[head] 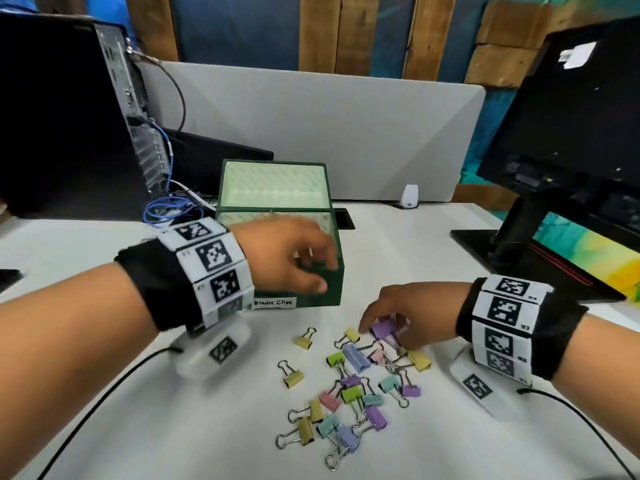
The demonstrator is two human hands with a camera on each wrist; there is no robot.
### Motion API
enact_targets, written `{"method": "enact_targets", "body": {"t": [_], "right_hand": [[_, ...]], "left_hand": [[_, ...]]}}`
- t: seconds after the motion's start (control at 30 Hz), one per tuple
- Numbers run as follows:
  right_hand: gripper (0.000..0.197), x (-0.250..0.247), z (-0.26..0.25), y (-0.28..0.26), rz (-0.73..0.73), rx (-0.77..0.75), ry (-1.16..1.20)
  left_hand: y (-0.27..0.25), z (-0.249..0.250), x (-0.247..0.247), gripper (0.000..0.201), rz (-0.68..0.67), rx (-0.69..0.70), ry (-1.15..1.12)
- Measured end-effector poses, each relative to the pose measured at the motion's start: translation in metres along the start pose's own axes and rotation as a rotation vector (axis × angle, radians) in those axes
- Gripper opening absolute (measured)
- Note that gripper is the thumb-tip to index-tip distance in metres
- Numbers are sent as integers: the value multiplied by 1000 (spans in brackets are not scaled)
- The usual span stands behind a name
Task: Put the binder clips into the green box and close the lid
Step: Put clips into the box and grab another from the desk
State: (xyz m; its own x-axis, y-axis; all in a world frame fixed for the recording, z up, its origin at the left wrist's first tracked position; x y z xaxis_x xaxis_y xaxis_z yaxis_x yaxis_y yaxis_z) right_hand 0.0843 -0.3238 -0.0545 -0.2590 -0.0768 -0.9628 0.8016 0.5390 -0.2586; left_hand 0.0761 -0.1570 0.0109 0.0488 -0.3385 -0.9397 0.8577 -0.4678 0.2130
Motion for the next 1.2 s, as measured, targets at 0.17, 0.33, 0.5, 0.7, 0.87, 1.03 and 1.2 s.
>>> {"method": "enact_targets", "body": {"t": [0.17, 0.33, 0.5, 0.7, 0.87, 1.03, 1.2], "right_hand": [[38, 2, 1, 9, 65, 9, 0], [25, 5, 3, 15, 125, 39, 0], [20, 5, 4, 15, 162, 47, 3], [29, 6, 4, 19, 174, 28, -18], [33, 6, 5, 18, 179, 36, 0], [19, 0, 6, 16, 309, 18, 78], [24, -21, 2, 17, 423, 12, 247]], "left_hand": [[-16, 32, 50, 29, -353, 103, 106], [-3, 41, 77, 33, -400, 101, 182], [2, 41, 89, 25, -370, 63, 231], [0, 34, 86, 22, -357, 46, 272], [-3, 26, 70, 27, -236, 54, 272], [-9, -6, 12, 16, 23, -71, 134], [-14, -65, -41, 18, 269, -278, 125]]}}
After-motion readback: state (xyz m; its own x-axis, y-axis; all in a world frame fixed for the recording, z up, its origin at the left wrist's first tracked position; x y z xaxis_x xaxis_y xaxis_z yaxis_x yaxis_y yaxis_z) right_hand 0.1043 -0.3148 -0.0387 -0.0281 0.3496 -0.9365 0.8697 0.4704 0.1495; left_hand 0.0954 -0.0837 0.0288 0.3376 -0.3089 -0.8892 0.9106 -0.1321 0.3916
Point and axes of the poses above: each hand's wrist, its own y-axis towards the middle knuckle, its own x-axis out of the palm, z = x × y, the point moved 5 cm from there along y, towards the middle knuckle, and after that the axes turned 11 degrees about z, right-handed, at the moved point
